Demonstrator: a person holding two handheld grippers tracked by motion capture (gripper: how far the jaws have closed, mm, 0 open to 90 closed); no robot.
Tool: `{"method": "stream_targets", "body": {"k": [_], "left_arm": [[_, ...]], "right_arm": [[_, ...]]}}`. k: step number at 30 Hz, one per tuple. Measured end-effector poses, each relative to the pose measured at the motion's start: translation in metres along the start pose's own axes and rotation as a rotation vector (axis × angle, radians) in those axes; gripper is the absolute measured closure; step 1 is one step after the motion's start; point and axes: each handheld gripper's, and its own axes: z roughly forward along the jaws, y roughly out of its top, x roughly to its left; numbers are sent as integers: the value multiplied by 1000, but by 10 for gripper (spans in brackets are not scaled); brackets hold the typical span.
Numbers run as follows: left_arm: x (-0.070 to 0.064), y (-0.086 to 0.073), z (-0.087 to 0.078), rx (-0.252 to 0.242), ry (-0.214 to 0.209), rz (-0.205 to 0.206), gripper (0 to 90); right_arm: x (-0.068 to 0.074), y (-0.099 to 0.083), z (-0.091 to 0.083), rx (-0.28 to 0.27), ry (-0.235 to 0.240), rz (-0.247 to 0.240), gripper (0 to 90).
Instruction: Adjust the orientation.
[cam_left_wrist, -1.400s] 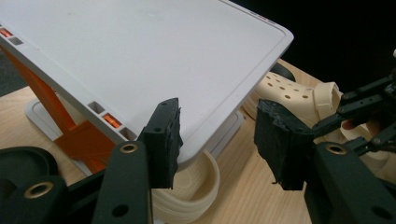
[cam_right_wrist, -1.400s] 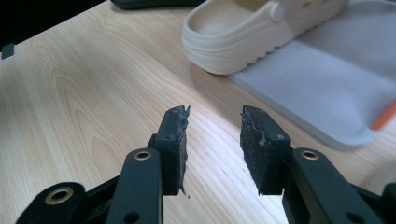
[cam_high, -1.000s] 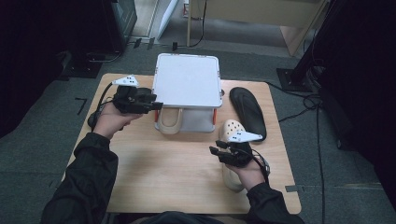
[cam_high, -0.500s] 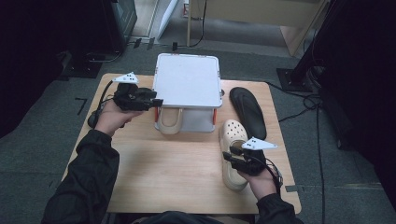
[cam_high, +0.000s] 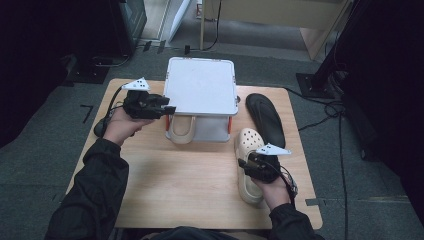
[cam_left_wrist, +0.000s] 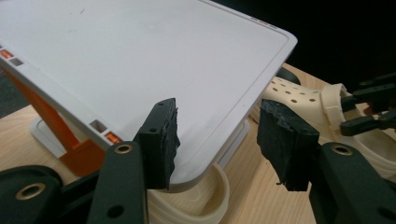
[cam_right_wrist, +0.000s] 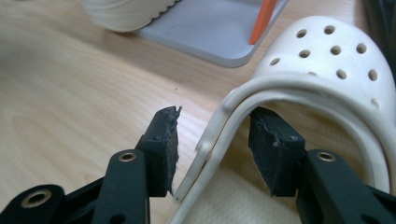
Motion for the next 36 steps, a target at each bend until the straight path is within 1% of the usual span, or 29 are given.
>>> {"method": "stream_targets", "body": {"k": [2, 5, 7, 8, 9, 12, 13, 16, 19, 22, 25, 27, 30, 33, 36], "left_arm": [[0, 0, 1, 12, 8, 1, 486], [2, -1, 3, 24, 14, -5, 487], [2, -1, 3, 26, 13, -7, 487], [2, -1, 3, 26, 11, -5, 486], [2, -2, 3, 24, 13, -2, 486], [4, -2, 2, 19, 13, -5, 486], [4, -2, 2, 17, 14, -6, 486], [5, -3, 2, 25, 15, -5, 487], [5, -3, 2, 13, 7, -3, 489], [5, -3, 2, 12, 13, 5, 491], [5, -4, 3, 25, 23, 12, 491], [4, -4, 4, 32, 26, 18, 492], [4, -4, 4, 30, 26, 18, 492], [4, -4, 4, 30, 27, 17, 494], [5, -4, 4, 29, 26, 16, 495]], "right_arm": [[-3, 1, 3, -5, -5, 13, 561], [-8, 2, 8, -5, 3, 48, 591], [-9, 3, 11, 6, 15, 87, 629], [-10, 4, 12, 14, 21, 124, 648], [-9, 5, 12, 23, 17, 149, 670], [-7, 7, 9, 46, 4, 193, 706], [-7, 7, 9, 52, 5, 198, 714], [-4, 7, 6, 63, -4, 188, 732], [0, 7, 4, 66, -11, 158, 759], [2, 7, 0, 50, -12, 156, 776], [4, 7, -3, 37, -15, 152, 779], [5, 8, -6, 27, -12, 154, 780], [6, 8, -10, 14, 6, 165, 779], [10, 9, -14, 4, 6, 145, 779], [14, 10, -16, -10, 10, 141, 779]]}}
